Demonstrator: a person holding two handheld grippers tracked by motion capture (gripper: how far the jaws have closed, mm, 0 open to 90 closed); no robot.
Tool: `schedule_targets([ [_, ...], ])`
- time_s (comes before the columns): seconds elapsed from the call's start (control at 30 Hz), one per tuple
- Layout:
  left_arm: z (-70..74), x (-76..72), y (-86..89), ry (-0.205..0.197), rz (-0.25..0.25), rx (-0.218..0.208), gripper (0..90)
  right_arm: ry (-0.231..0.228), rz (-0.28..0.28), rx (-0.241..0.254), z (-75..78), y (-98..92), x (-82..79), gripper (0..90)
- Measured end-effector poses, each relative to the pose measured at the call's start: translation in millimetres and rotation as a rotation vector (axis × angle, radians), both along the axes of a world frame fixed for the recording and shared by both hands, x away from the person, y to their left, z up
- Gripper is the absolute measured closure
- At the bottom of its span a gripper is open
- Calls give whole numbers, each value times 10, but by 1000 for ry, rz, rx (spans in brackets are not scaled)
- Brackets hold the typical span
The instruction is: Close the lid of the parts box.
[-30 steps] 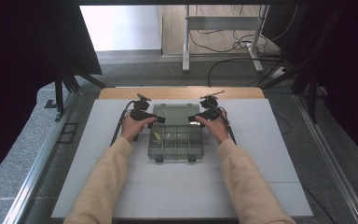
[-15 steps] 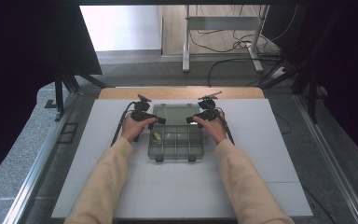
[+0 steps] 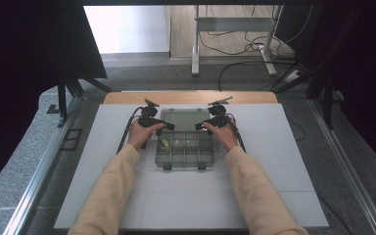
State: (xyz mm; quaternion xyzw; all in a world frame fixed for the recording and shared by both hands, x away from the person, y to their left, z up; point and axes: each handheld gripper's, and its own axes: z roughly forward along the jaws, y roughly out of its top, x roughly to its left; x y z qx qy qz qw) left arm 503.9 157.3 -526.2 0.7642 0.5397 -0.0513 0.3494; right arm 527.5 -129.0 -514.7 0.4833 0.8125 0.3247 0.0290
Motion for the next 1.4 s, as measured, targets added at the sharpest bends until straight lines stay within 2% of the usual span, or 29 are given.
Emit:
schedule_targets([
  [0.5,4,-4,-25,2,9,-20,165,-6,3,25,16,-6,-6,197],
  [0.8,55,-21,-10,-22,20,-36,176,-32,4,37,67,-24,-23,210],
  [1.4,196,-85,8,-85,18,-41,186,-94,5,69,238,-59,-102,221],
])
